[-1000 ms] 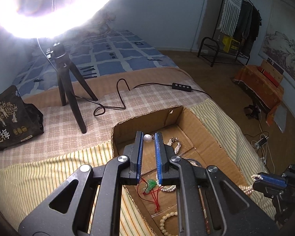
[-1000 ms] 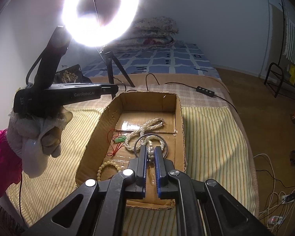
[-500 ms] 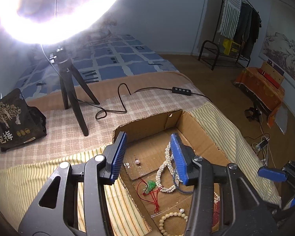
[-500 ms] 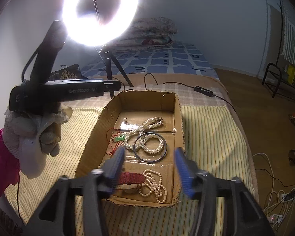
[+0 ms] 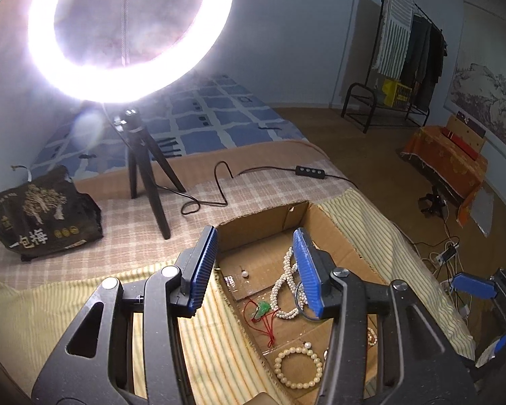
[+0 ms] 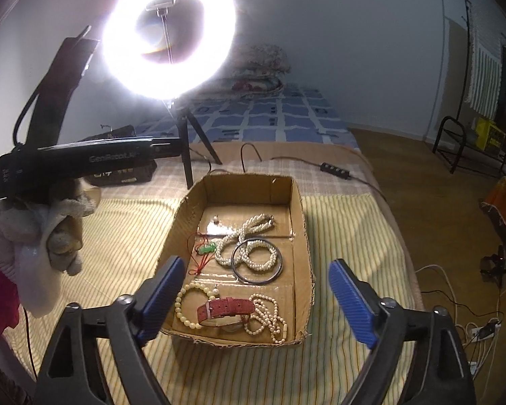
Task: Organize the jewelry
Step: 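Lift both tools away from the box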
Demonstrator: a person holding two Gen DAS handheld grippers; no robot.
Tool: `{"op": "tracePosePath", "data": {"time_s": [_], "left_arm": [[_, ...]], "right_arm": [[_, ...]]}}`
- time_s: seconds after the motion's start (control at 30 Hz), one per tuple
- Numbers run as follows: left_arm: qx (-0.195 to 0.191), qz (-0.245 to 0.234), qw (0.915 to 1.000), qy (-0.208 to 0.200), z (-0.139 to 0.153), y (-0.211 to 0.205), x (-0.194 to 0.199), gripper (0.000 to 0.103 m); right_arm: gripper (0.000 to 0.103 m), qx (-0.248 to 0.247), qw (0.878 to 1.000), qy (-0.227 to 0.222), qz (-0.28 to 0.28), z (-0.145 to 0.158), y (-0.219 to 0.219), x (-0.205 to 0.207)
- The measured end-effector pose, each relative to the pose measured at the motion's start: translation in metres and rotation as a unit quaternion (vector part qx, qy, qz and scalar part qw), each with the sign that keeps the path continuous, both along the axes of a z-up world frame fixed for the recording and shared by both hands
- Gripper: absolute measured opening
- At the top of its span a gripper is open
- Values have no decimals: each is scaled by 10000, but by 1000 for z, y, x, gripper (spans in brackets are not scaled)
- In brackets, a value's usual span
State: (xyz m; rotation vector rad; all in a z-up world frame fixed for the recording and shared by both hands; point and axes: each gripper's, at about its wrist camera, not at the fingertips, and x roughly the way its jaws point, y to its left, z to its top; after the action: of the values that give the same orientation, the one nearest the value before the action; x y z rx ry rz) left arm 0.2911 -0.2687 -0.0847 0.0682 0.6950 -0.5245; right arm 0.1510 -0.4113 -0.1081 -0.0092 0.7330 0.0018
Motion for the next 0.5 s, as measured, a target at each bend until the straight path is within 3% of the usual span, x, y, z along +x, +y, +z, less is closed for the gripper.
{"op": "tracePosePath", "data": {"time_s": [0.1,0.17,0.23,0.43,0.5], "left_arm": [[-34,59,9999,-103,14,12,-9,48],[-64,100,9998,-179,24,20,-16,54],[-86,135,9995,-266,32,28,-24,57],[-121,210,9985,-487,59,52,-50,58],[-140,238,9981,-557,67,61,-60,62]], "right_arm": [[94,-46,9999,-115,-51,11,6,-7],[94,-85,9998,-161,-97,19,10,-11],[102,-146,9995,-216,-166,26,14,-17],[103,-263,9982,-471,-271,51,26,-36],[103,-288,9978,-519,-299,57,29,-42]]}}
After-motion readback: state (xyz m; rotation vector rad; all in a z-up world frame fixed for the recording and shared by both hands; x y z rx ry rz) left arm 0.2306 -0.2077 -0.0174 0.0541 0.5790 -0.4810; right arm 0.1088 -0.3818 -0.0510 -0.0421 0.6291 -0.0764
